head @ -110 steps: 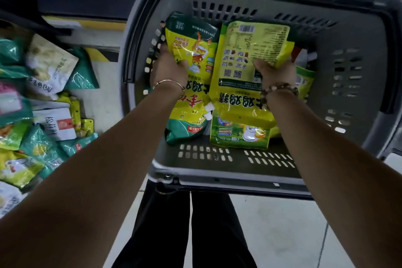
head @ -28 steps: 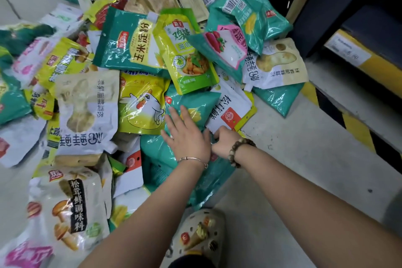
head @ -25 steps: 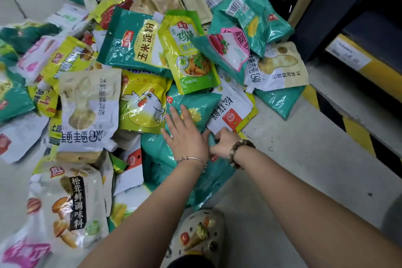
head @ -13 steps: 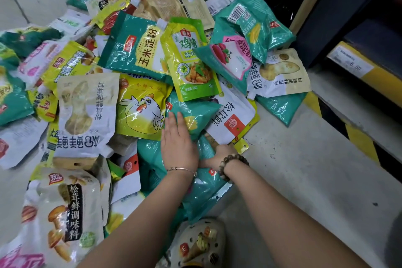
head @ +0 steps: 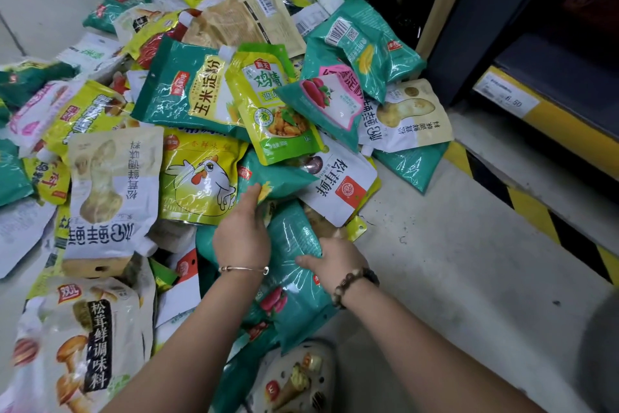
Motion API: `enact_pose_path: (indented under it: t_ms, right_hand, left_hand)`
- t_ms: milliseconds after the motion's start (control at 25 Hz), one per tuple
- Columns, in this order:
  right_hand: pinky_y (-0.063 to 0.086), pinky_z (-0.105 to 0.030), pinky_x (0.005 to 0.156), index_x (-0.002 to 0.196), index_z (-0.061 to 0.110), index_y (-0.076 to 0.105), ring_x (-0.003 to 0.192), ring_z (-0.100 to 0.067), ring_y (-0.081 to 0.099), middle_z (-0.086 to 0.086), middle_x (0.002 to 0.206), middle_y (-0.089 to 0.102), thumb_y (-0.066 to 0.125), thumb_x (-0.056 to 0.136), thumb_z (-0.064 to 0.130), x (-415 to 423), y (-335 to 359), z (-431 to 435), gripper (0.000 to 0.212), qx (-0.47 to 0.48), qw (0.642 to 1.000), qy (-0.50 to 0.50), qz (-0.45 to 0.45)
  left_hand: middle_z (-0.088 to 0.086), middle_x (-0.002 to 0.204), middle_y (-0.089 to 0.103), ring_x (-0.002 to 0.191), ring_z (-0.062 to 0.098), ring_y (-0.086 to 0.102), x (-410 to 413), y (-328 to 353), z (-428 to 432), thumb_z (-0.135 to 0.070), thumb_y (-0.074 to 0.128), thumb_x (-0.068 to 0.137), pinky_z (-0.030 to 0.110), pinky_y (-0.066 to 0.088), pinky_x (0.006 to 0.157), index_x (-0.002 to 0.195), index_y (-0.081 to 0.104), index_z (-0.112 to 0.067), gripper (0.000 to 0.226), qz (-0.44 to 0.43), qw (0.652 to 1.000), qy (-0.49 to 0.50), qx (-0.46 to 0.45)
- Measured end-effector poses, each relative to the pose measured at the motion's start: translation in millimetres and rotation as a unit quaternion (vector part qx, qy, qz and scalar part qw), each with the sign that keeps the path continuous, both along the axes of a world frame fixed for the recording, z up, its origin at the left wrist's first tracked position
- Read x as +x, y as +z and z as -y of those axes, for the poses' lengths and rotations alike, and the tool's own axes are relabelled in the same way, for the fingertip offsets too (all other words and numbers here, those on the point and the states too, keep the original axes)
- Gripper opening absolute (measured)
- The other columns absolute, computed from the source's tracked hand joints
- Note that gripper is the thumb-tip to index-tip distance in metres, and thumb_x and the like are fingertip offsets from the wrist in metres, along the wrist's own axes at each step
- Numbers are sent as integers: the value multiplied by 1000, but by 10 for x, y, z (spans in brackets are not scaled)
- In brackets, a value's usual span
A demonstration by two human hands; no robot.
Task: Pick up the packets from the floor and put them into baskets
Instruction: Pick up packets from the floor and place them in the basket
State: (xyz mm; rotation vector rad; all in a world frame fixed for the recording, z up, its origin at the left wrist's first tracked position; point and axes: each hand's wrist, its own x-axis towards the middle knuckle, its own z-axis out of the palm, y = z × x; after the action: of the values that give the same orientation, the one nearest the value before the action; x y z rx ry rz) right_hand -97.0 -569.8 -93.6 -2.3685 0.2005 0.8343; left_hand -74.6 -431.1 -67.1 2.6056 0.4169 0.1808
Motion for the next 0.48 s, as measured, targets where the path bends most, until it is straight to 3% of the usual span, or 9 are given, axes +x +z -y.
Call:
enact_pose_path:
  t_ms: [80, 200, 360, 480]
  right_hand:
    - [43, -30, 62, 63, 22, 38, 75, -23, 54, 2, 71, 49, 55, 85, 54, -44, 63, 19, 42, -3, 1000, -2, 22]
    - [47, -31, 67, 81, 16, 54, 84, -26, 59, -5, 90, 63, 53, 86, 53, -112, 170, 93, 37, -12, 998, -7, 63]
    - [47, -29, 67, 95, 18, 64, 85, -26, 61, -5, 93, 67, 54, 86, 51, -213, 344, 256, 36, -23, 993, -34, 110]
    - [40, -26, 61, 94, 20, 65, 85, -26, 61, -4, 91, 68, 55, 86, 49, -227, 536, 406, 32, -41, 987, -53, 144]
  left_hand:
    - [24, 98, 68, 83, 42, 61, -19, 76, -30, -10, 50, 93, 37, 39, 63, 126, 59, -17, 35, 30, 998, 18, -56]
    - [22, 88, 68, 78, 36, 60, -80, 185, -66, -7, 51, 92, 29, 35, 63, 119, 64, -13, 30, 61, 988, 44, -134]
    - [8, 72, 60, 64, 18, 46, -91, 356, -58, -5, 53, 91, 19, 28, 51, 105, 69, -5, 21, 94, 970, 77, -212]
    - [-4, 62, 53, 57, 6, 41, -109, 517, -37, -4, 53, 91, 9, 32, 50, 85, 65, -15, 17, 105, 950, 103, -275]
